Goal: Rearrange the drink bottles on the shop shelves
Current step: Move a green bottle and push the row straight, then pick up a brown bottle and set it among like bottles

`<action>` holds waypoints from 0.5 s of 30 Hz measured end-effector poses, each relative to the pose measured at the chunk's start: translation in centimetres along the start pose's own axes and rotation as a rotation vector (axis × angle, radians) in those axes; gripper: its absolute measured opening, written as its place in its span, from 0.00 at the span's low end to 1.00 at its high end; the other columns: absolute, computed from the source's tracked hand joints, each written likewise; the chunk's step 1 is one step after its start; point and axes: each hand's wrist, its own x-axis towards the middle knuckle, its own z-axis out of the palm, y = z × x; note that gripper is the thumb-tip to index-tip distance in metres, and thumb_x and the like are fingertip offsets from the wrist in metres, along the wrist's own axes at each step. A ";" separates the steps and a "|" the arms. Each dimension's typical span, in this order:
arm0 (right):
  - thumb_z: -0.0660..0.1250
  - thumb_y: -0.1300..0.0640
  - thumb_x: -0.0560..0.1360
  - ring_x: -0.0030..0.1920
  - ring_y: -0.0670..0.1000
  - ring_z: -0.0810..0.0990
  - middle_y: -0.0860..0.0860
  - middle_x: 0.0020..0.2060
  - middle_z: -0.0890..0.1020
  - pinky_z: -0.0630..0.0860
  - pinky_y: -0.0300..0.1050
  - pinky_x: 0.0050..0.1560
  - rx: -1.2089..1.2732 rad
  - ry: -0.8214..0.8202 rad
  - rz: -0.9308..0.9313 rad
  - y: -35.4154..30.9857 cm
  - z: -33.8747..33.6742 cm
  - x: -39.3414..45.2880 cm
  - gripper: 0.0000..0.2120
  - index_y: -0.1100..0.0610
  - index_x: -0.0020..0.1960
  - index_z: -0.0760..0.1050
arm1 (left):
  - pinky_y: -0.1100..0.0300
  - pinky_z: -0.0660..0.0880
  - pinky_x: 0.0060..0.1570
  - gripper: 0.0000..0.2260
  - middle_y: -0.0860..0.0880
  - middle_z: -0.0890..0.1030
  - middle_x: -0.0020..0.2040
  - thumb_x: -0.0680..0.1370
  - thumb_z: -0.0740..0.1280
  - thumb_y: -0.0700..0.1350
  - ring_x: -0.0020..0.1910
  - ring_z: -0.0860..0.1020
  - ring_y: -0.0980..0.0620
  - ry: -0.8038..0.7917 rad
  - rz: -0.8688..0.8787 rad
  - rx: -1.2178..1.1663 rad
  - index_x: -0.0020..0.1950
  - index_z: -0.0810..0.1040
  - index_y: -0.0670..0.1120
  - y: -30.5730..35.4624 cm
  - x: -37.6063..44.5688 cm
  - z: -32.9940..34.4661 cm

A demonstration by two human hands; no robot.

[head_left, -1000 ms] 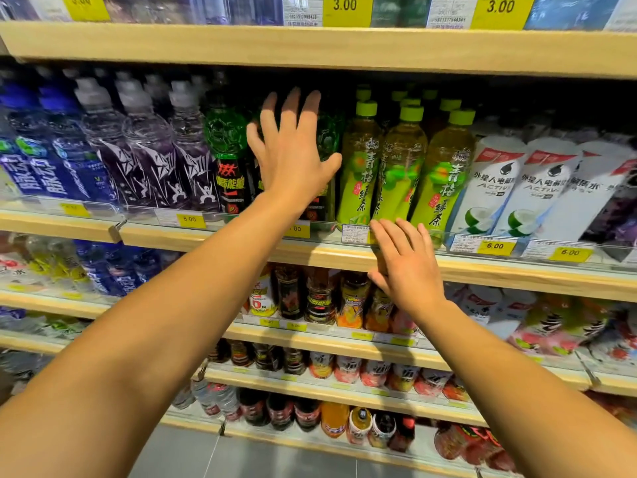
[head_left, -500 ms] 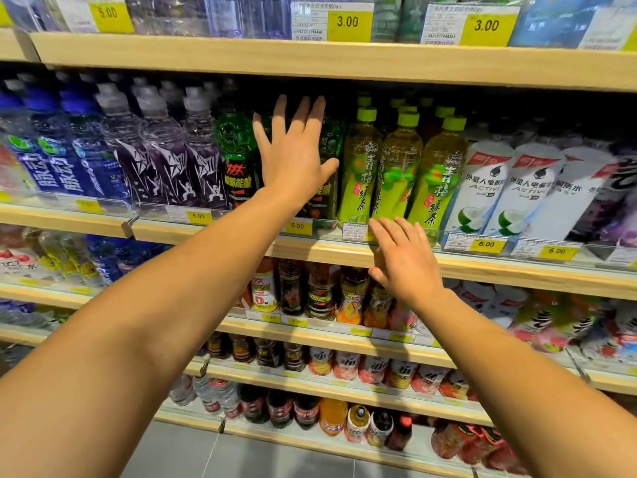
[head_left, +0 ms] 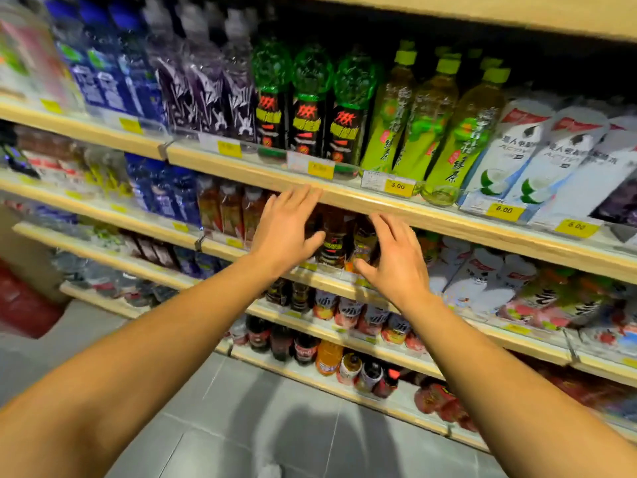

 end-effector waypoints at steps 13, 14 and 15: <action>0.72 0.46 0.74 0.76 0.57 0.57 0.54 0.76 0.62 0.58 0.54 0.76 0.067 0.095 0.046 -2.0 13.3 1.3 0.39 0.54 0.78 0.59 | 0.46 0.52 0.78 0.34 0.48 0.55 0.82 0.80 0.63 0.58 0.80 0.52 0.46 -0.109 0.024 0.036 0.82 0.52 0.51 -10.3 -3.4 13.1; 0.72 0.46 0.74 0.76 0.57 0.58 0.54 0.76 0.63 0.58 0.54 0.76 0.056 0.125 0.043 -1.8 14.5 1.7 0.39 0.55 0.78 0.60 | 0.45 0.52 0.78 0.34 0.48 0.54 0.82 0.80 0.63 0.58 0.80 0.52 0.46 -0.099 0.036 0.031 0.82 0.52 0.51 -11.0 -3.2 14.4; 0.72 0.46 0.73 0.76 0.58 0.59 0.55 0.76 0.63 0.58 0.55 0.76 0.046 0.159 0.040 -1.6 15.5 2.2 0.39 0.55 0.78 0.60 | 0.45 0.51 0.78 0.34 0.48 0.54 0.82 0.81 0.63 0.58 0.80 0.51 0.46 -0.087 0.046 0.027 0.82 0.52 0.51 -11.7 -3.0 15.7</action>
